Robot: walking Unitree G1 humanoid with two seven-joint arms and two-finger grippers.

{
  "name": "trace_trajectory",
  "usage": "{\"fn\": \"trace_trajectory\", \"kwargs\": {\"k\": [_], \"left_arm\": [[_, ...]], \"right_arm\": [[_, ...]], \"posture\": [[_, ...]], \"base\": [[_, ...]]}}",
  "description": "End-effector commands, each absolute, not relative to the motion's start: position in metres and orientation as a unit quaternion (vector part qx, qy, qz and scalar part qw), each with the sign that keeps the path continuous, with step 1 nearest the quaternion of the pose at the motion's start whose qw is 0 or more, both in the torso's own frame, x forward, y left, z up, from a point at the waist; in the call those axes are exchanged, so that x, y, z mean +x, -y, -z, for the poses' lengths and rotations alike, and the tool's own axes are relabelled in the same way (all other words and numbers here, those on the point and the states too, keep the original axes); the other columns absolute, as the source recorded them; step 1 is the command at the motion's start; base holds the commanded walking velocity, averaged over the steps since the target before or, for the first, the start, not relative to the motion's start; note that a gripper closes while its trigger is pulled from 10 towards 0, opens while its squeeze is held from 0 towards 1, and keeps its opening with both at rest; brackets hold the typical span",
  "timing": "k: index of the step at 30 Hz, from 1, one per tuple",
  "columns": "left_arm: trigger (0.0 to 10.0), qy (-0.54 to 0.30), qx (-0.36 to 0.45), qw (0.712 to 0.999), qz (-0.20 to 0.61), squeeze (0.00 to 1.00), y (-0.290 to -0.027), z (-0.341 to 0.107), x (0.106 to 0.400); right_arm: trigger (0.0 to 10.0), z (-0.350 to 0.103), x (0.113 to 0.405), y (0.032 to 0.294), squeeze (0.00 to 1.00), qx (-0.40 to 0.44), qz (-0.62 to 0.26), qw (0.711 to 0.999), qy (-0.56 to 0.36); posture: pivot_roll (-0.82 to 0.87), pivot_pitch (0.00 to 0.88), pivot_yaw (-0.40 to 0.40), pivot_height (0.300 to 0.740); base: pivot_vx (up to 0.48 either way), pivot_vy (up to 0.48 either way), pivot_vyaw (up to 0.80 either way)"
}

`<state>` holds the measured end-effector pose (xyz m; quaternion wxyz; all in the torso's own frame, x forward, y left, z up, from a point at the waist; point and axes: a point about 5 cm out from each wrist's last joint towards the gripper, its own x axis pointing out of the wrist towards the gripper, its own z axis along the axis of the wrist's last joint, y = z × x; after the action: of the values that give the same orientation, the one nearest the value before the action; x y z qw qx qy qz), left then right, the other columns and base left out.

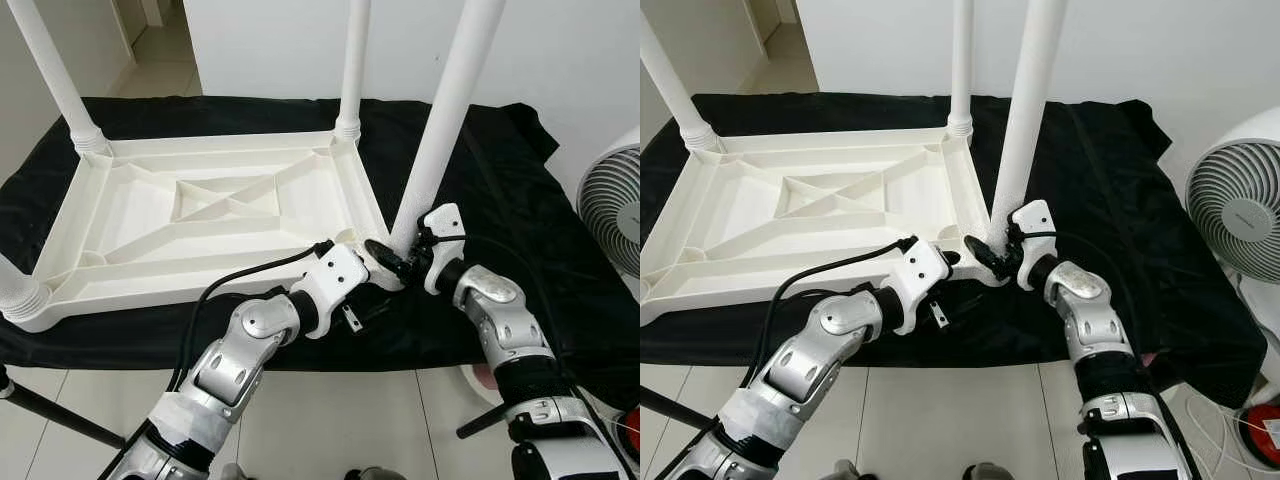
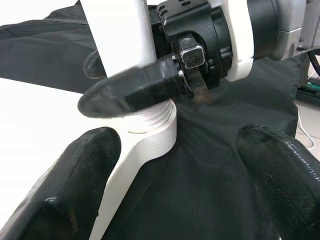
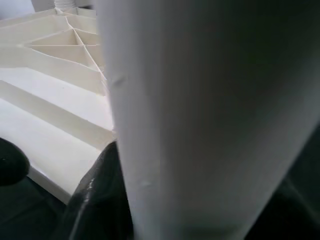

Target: Building children table

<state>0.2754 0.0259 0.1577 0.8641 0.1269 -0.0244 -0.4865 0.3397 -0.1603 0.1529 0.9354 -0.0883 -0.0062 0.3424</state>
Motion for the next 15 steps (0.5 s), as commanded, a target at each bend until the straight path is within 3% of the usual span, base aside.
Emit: {"fn": "trace_trajectory", "kwargs": {"k": [1, 6, 7, 8, 9, 15], "left_arm": [[10.0, 0.02, 0.127, 0.86, 0.494, 0.0, -0.026, -0.157, 0.274], [10.0, 0.021, 0.128, 0.859, 0.495, 0.0, -0.025, -0.157, 0.274], [10.0, 0.021, 0.128, 0.86, 0.494, 0.0, -0.025, -0.157, 0.274], [10.0, 0.022, 0.127, 0.86, 0.493, 0.0, -0.025, -0.157, 0.275], [10.0, 0.021, 0.126, 0.861, 0.492, 0.0, -0.025, -0.157, 0.275], [10.0, 0.018, 0.125, 0.86, 0.495, 0.0, -0.025, -0.155, 0.272]], "right_arm": [[0.0, -0.141, 0.338, 0.156, 0.0, -0.083, -0.357, 0.93, -0.017], [0.0, -0.137, 0.337, 0.16, 0.0, -0.063, -0.323, 0.944, -0.021], [4.9, -0.135, 0.337, 0.162, 0.0, -0.06, -0.302, 0.951, -0.024], [9.1, -0.134, 0.336, 0.162, 0.0, -0.057, -0.288, 0.956, -0.027], [10.0, -0.132, 0.335, 0.16, 0.0, -0.055, -0.272, 0.96, -0.028], [10.0, -0.129, 0.33, 0.156, 0.0, -0.03, -0.196, 0.979, -0.039]], "posture": [[-0.12, 0.059, 0.019, 0.74], [-0.12, 0.062, 0.01, 0.74], [-0.12, 0.062, 0.01, 0.74], [-0.12, 0.062, 0.01, 0.74], [-0.12, 0.062, 0.01, 0.74], [-0.12, 0.073, 0.015, 0.74]], "base": [[0.0, 0.0, 0.0], [0.0, 0.0, 0.0], [0.0, 0.0, 0.0], [0.0, 0.0, 0.0], [0.0, 0.0, 0.0], [0.0, 0.0, 0.0]]}}
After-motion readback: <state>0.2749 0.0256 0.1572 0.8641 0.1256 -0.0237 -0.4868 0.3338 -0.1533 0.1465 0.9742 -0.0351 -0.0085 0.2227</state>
